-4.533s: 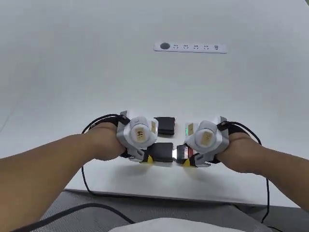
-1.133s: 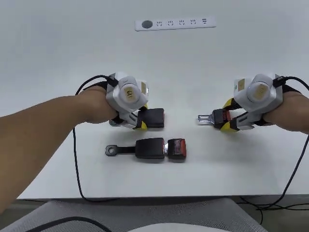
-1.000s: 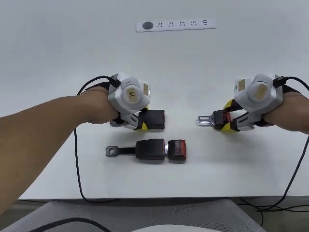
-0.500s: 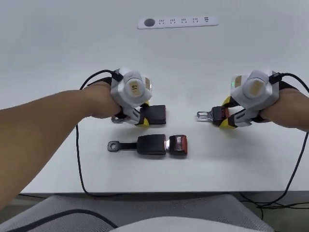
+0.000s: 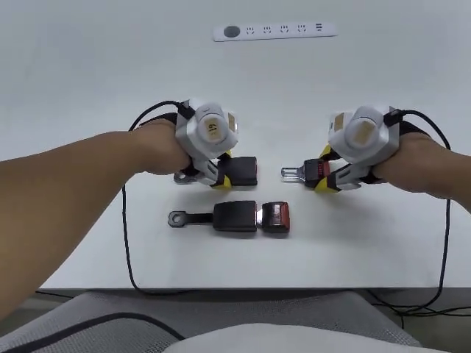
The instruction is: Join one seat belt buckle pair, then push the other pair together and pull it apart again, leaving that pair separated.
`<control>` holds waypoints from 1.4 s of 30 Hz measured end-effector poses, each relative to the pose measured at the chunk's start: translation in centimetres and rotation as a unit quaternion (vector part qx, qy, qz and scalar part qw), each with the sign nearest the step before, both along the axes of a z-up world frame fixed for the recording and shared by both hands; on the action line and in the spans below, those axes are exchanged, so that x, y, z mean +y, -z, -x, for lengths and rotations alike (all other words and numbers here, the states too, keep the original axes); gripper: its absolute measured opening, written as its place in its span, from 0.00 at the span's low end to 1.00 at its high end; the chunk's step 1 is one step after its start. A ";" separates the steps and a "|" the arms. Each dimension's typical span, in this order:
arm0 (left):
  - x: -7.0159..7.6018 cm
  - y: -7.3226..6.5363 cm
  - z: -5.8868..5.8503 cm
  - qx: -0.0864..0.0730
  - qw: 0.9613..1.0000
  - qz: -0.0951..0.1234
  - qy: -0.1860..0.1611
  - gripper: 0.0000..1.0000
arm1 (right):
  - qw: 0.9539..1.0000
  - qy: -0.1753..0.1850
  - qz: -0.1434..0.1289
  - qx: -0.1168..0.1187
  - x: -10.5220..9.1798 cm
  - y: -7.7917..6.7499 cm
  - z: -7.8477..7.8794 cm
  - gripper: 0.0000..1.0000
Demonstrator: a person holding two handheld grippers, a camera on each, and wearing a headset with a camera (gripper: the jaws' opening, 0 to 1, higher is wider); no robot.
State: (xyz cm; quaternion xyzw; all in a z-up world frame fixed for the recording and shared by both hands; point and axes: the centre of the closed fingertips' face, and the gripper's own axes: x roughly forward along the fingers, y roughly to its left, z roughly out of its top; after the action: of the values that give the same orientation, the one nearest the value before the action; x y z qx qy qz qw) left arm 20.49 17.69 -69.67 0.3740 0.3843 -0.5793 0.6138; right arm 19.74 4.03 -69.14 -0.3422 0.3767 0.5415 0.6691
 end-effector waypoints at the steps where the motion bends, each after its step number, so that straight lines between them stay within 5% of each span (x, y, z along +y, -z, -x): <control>1: 0.0 0.0 0.0 0.000 1.000 0.000 0.000 0.32 | 1.000 -0.002 -0.001 -0.001 0.2 0.0 -0.1 0.33; 21: 0.0 -0.1 0.1 -0.002 1.000 -0.005 -0.007 0.32 | 1.000 0.002 -0.011 -0.012 4.0 -0.1 -0.5 0.33; 42: 0.0 -0.2 0.3 0.002 1.000 -0.004 -0.001 0.32 | 0.999 -0.017 -0.027 -0.012 5.2 -0.1 -0.5 0.33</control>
State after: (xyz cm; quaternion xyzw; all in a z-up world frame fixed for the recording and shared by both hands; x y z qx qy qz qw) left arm 20.23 17.72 -69.50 0.3746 0.3883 -0.5780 0.6121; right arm 20.25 9.20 -69.08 -0.3369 0.3481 0.5589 0.6731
